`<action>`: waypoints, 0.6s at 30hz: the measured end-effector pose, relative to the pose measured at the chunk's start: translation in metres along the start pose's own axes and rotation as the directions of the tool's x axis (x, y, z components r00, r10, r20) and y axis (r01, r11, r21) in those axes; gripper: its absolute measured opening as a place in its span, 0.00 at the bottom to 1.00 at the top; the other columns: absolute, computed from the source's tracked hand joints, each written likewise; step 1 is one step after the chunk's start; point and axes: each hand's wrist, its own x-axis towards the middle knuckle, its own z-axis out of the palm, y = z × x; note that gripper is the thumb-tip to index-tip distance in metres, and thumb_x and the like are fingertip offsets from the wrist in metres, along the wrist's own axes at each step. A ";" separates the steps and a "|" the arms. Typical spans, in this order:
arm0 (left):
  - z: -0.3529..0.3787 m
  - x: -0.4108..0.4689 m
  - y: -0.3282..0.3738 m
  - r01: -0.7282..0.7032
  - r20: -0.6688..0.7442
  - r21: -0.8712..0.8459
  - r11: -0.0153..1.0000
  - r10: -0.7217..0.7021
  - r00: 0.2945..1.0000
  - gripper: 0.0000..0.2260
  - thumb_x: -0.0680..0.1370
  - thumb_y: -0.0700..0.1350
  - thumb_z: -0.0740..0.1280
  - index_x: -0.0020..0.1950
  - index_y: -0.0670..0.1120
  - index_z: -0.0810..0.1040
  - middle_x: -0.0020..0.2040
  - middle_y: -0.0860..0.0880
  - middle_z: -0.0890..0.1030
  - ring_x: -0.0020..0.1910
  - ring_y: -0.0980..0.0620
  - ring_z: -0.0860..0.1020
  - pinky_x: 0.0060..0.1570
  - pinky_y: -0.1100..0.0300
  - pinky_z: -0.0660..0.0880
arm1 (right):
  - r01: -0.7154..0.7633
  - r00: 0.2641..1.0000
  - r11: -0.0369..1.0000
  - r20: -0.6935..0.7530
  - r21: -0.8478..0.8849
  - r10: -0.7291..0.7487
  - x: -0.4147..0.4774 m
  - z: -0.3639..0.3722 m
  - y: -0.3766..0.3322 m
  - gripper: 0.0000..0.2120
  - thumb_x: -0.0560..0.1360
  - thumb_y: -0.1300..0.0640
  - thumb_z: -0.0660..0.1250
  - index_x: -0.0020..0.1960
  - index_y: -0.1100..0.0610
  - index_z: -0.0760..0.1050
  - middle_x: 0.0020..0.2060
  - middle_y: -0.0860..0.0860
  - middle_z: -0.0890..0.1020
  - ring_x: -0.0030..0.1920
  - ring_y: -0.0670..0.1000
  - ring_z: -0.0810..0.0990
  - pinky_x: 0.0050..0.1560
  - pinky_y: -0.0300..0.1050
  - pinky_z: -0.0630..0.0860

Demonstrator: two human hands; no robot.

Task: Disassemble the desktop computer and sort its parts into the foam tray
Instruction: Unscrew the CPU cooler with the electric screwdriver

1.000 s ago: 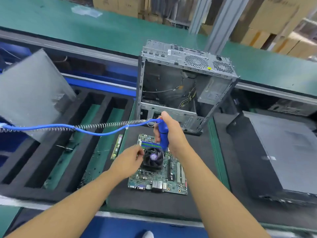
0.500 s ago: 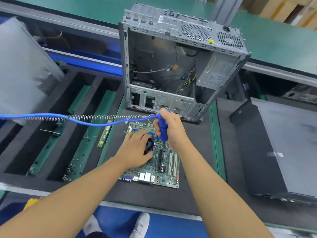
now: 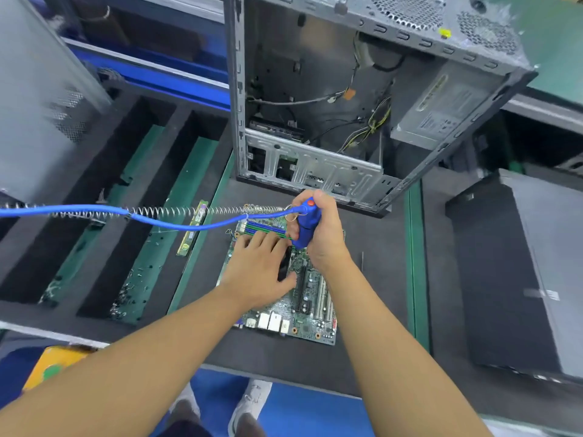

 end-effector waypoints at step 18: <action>-0.003 0.001 0.002 0.023 0.002 0.003 1.000 -0.023 1.000 0.19 0.70 0.61 0.61 0.51 0.48 0.73 0.47 0.50 0.75 0.47 0.46 0.71 0.51 0.48 0.69 | 0.022 1.000 0.998 -0.016 0.054 -0.021 0.001 -0.006 0.012 0.18 0.72 0.41 0.60 0.34 0.55 0.74 0.23 0.53 0.71 0.22 0.52 0.66 0.29 0.41 0.64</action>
